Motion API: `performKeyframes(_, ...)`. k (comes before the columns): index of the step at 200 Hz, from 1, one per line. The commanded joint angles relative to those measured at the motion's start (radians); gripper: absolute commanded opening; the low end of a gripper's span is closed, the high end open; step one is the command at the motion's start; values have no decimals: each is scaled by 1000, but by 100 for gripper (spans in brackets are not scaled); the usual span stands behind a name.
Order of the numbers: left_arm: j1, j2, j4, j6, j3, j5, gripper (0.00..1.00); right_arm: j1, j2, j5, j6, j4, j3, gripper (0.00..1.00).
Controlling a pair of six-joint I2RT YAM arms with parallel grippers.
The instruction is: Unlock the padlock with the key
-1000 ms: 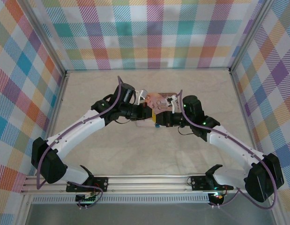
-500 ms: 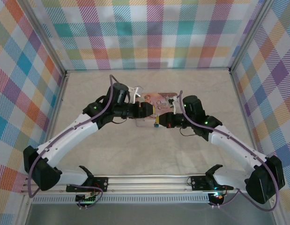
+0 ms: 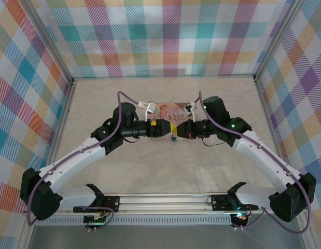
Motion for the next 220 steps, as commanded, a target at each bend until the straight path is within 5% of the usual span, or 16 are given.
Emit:
performKeyframes(1, 8, -41, 267, -55, -43, 125, 93, -3, -11, -129, -16, -18, 37, 5)
performKeyframes(53, 6, -54, 470, -133, -84, 259, 92, -6, -27, -266, 60, 138, 31, 5)
performKeyframes(127, -10, -74, 493, -143, -94, 316, 64, -47, -46, -321, 156, 281, 41, 5)
performKeyframes(155, -12, -80, 493, -142, -102, 316, 61, -64, -52, -340, 179, 307, 51, 5)
performKeyframes(163, -14, -80, 491, -142, -103, 314, 63, -65, -53, -344, 184, 314, 53, 5)
performKeyframes(180, -15, -80, 463, -126, -98, 301, 84, -65, -47, -369, 203, 339, 52, 6)
performKeyframes(220, -15, -70, 454, -114, -98, 283, 92, -65, -52, -385, 219, 361, 43, 6)
